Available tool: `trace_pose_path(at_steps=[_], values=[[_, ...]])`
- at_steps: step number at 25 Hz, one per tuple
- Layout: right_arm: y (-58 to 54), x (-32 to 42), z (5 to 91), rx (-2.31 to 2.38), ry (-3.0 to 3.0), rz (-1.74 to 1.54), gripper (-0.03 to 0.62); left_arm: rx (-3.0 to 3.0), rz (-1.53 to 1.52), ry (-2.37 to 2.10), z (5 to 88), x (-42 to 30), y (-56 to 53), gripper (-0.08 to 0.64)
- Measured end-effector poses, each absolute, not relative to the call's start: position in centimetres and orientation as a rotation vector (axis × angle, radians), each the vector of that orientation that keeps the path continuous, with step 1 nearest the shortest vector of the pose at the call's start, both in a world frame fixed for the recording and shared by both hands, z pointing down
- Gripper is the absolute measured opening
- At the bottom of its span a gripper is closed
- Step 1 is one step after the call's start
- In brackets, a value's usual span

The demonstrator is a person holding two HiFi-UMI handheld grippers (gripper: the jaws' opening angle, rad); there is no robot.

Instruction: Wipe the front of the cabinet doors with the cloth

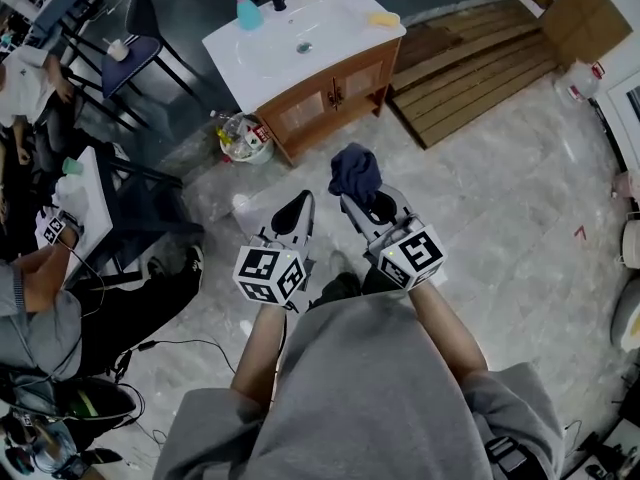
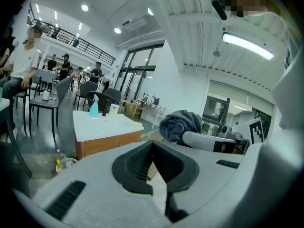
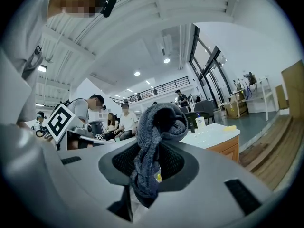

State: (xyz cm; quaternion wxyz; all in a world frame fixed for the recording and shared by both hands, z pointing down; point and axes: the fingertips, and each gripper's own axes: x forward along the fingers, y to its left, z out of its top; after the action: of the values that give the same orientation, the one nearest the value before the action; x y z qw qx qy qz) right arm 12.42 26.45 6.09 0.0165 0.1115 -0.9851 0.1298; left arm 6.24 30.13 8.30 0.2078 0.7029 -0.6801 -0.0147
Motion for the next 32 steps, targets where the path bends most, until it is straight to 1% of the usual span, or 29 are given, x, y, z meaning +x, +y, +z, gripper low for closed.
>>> trace_pose_path(at_steps=[9,21,32], values=[[22.9,9.9,8.1,0.367,-3.034,0.419,0.095,1.934,-0.023,-1.869,10.2,3.5,26.8,0.008],[15.8,4.5,11.0,0.259,-2.992,0.442,0.095,1.839,-0.007,-1.894,12.9,-1.3,19.8,0.008],[9.8,1.0,14.3,0.166,-2.949,0.503,0.095,1.729,0.033,-1.915,15.9,-4.8,14.6,0.008]])
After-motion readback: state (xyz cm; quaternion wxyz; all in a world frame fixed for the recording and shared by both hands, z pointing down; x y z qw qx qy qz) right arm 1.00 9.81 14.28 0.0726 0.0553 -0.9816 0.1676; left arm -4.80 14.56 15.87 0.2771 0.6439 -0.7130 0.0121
